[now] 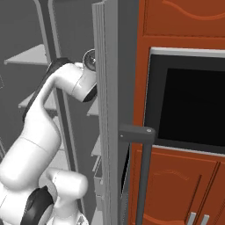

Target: Pick up the frozen chicken drumstick from the freezer, place it on any shelf in the fridge, and close the fridge and freezer doors when done.

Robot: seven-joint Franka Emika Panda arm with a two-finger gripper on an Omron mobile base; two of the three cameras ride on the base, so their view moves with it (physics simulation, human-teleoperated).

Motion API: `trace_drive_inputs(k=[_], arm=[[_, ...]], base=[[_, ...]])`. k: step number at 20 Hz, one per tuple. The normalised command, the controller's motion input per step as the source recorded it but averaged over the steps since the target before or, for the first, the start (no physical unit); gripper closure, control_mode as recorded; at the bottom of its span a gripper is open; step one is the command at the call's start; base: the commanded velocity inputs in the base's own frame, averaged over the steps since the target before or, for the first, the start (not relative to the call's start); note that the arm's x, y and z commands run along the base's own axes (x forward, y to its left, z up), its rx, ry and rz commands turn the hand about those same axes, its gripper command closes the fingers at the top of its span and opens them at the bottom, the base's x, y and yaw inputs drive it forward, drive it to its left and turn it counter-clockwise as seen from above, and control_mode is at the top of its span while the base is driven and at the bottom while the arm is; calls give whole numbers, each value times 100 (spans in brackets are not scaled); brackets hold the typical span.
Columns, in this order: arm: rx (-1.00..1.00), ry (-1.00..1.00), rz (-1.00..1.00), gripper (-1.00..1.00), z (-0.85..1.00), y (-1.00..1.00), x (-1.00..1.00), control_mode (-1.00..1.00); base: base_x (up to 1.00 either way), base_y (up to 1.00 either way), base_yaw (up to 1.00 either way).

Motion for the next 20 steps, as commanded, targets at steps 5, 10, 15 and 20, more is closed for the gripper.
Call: trace_drive_inputs(k=[5,10,15,20], arm=[[-42,64,0,100,-86,19,-87,-100],[-7,21,0,100,-37,9,-7,-100],[0,1,0,100,-2,0,-8,-100],[2,2,0,100,-2,3,-35,100]], base=[[0,0,0],[0,0,0],[0,0,0],[-10,5,0]])
